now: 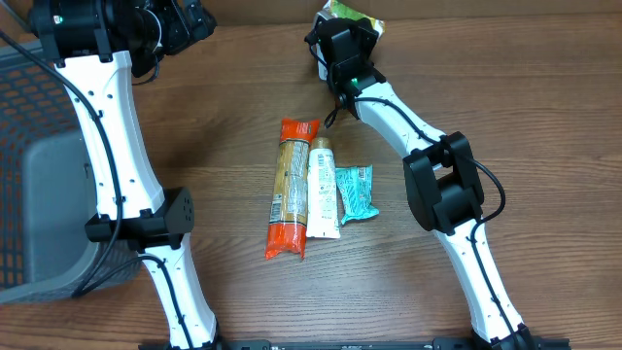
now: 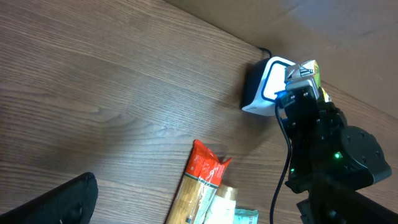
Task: Scan the item barcode
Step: 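Hold the carton's barcode in front of the scanner window, then carry the carton to the right side and set it down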
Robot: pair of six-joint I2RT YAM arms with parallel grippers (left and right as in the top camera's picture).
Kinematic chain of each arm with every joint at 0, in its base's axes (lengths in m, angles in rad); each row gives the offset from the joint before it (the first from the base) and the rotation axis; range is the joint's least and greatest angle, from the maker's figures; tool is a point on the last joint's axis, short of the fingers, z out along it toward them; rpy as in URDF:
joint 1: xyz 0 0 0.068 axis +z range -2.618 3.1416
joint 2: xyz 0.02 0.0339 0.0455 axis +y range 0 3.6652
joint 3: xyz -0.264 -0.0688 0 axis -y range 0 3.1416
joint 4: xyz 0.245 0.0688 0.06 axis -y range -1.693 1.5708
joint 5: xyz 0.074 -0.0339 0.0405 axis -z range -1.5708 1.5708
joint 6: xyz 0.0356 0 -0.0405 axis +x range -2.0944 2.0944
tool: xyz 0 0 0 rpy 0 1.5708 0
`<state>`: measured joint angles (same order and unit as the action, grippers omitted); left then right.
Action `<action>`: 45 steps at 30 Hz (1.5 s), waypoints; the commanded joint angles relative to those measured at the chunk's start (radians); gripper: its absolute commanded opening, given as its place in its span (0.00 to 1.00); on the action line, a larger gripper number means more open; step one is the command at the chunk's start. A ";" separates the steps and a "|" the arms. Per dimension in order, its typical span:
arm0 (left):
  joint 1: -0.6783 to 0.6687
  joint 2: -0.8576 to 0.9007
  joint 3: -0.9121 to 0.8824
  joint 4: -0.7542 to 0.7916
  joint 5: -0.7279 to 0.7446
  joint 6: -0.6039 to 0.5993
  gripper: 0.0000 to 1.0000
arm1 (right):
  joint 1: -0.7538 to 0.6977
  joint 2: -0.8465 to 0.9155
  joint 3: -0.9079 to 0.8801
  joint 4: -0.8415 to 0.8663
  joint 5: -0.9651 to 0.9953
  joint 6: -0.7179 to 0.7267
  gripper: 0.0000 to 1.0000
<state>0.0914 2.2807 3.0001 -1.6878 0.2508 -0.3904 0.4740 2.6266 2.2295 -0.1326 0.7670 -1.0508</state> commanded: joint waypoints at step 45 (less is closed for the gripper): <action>-0.006 -0.005 0.000 -0.002 0.005 -0.014 1.00 | -0.565 -0.569 -0.677 -0.787 -0.653 2.146 0.34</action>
<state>0.0914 2.2807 2.9990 -1.6897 0.2508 -0.3931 -0.0956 2.0789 1.5513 -0.9371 0.0376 1.0615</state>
